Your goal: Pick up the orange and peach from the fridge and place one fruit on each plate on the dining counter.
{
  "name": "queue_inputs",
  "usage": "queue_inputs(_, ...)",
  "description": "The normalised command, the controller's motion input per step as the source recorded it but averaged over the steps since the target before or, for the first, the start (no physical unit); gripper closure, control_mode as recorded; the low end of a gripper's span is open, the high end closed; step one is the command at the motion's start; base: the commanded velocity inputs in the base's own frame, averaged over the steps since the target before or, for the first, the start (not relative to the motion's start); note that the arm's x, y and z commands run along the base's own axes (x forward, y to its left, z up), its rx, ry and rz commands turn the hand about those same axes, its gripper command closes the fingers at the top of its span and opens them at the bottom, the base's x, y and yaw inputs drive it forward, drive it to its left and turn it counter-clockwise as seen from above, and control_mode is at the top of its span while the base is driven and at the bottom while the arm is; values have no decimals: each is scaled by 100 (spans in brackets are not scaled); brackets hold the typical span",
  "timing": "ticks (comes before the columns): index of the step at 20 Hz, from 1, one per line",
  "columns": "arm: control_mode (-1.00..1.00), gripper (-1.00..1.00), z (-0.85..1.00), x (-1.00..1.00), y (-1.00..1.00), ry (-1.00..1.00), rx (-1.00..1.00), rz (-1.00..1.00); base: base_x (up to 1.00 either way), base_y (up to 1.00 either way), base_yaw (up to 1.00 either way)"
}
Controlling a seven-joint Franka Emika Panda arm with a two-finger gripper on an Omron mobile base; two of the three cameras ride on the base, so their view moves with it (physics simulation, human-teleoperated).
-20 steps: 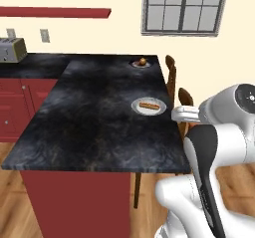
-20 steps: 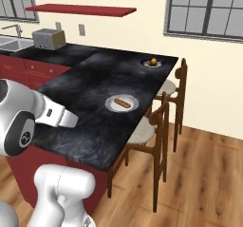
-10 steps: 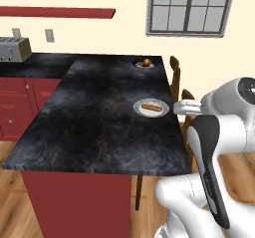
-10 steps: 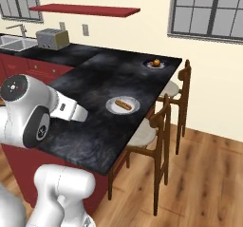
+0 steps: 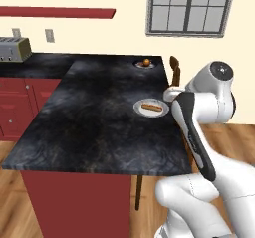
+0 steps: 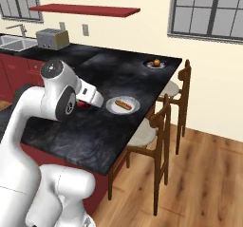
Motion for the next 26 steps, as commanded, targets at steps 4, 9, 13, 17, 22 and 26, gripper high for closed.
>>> queue_inputs(4,-100,100,-55,85,-12,17,0,2,0,0,0)
queue_inputs(9,-100,100,-65,91,0,15,0,4,0,0,0)
queue_inputs(13,-100,100,-50,95,-4,9,0,4,0,0,0)
queue_inputs(17,-100,100,-54,77,-8,8,0,2,0,0,0)
queue_inputs(22,-100,100,-47,56,-1,3,0,0,0,0,0)
queue_inputs(26,-100,100,-41,62,-2,1,0,0,0,0,0)
